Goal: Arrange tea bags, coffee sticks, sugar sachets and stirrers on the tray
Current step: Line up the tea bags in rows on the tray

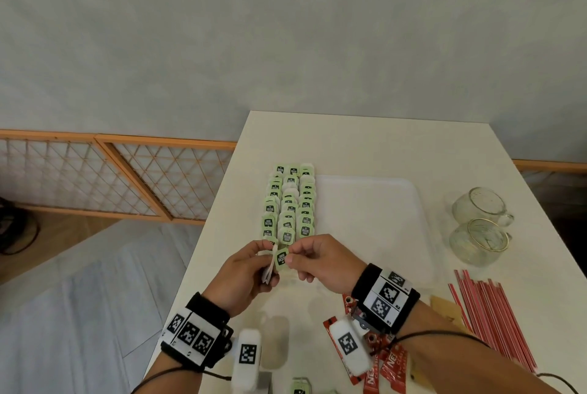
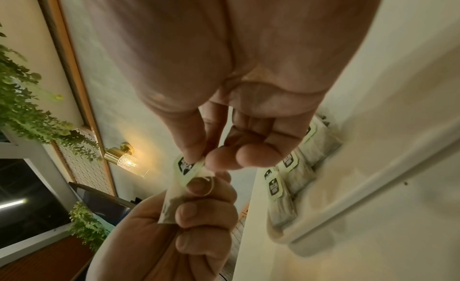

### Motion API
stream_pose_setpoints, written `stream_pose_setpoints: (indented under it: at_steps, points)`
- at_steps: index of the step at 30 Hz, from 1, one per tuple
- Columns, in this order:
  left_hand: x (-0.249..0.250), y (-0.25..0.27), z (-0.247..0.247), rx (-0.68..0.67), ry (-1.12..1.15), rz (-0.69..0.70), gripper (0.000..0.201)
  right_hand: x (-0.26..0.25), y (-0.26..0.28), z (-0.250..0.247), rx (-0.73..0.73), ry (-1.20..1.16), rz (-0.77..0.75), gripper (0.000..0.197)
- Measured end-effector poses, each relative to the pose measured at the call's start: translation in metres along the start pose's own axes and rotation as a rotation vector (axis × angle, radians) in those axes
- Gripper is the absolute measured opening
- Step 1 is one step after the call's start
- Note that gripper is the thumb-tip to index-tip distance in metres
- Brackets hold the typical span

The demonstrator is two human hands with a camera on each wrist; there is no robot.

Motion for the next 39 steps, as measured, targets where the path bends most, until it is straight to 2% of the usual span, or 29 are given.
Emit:
stream_pose_setpoints:
  at_steps: [7,13,17,20,23,29,33,35,37,39]
  points:
    - [0.000,0.002,0.000,-0.044,-0.154,0.065,0.016,-0.001,0.002,0.002,0.021,0.006,-0.015,0.014]
    - [-0.001,-0.002,-0.006,0.097,-0.316,0.255,0.015,0.003,0.007,-0.007,0.089,-0.014,0.002,0.012]
    - [-0.001,-0.003,-0.002,0.095,-0.439,0.339,0.017,0.000,0.007,-0.006,0.167,-0.013,0.020,0.005]
    - [-0.001,-0.001,0.004,0.052,-0.449,0.349,0.015,0.000,0.003,-0.005,0.222,-0.016,0.050,0.006]
    - [-0.001,-0.001,0.007,0.044,-0.452,0.379,0.011,0.000,0.002,-0.002,0.213,0.008,0.071,0.008]
    - [-0.004,0.000,0.003,0.083,-0.365,0.336,0.021,0.009,0.003,0.004,0.097,0.164,0.157,0.024]
    - [-0.007,-0.002,-0.002,0.078,-0.367,0.301,0.022,0.010,0.006,0.006,-0.025,0.257,0.108,0.022]
    - [-0.008,-0.003,-0.005,0.086,-0.380,0.287,0.022,0.011,0.003,0.005,0.001,0.278,0.102,0.022]
    - [-0.009,-0.005,-0.010,0.107,-0.435,0.290,0.021,0.014,-0.003,0.001,0.086,0.308,0.126,0.026]
    - [-0.009,-0.007,-0.019,0.151,-0.596,0.349,0.017,0.021,-0.011,-0.004,0.158,0.355,0.169,0.031]
Point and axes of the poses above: each hand's wrist, its own y-axis away from the middle knuckle, its own z-axis out of the palm, x = y × z, the point moved 1 cm from there along -y, towards the middle knuckle, and after that the axes turned 13 degrees about y, right-handed, at the moved point
